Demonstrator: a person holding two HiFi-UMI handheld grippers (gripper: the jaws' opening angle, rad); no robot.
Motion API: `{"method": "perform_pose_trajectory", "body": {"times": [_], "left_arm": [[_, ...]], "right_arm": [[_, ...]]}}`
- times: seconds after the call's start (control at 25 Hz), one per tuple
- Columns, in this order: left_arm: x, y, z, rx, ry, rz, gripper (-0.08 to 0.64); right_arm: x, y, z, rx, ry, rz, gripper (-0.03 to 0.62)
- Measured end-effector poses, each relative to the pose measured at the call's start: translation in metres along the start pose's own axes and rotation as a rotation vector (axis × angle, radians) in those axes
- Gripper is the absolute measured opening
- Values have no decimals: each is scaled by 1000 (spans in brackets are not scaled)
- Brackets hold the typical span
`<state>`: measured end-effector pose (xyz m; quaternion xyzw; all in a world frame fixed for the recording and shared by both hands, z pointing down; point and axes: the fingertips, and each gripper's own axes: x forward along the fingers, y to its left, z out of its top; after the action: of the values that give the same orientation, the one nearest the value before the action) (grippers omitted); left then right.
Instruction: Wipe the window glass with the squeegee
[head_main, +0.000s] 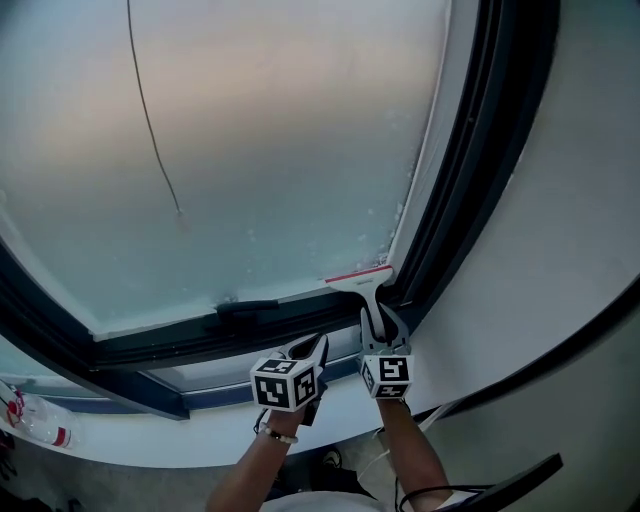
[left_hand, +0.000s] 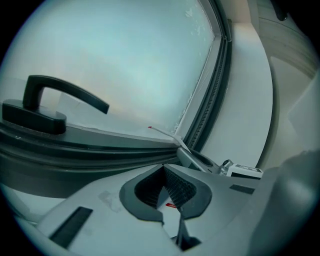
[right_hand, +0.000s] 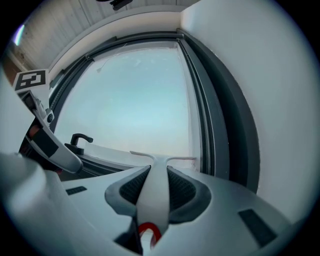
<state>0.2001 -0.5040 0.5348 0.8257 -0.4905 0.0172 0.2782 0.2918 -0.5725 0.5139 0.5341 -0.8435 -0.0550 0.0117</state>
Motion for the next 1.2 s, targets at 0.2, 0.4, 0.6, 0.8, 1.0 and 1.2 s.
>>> {"method": "perform_pose_trajectory", "body": {"times": [0.2, 0.4, 0.6, 0.8, 1.0, 1.2], "left_arm": [[-24, 3, 2, 3, -29, -2, 0], [-73, 10, 13, 94, -73, 14, 0], [-141, 33, 5, 176, -86, 19, 0], [-216, 43, -27, 193, -75, -72, 0], [-273, 47, -71, 135, 5, -155, 0], [-308, 35, -93, 128, 37, -170, 0]], "right_arm": [[-13, 1, 23, 5, -10, 4, 91], [-58, 27, 58, 5, 36, -30, 91], [-120, 101, 77, -72, 152, -82, 91], [-190, 184, 87, -76, 215, -168, 91], [-256, 246, 81, 1, 284, -251, 91], [-297, 271, 72, 104, 316, -237, 91]]}}
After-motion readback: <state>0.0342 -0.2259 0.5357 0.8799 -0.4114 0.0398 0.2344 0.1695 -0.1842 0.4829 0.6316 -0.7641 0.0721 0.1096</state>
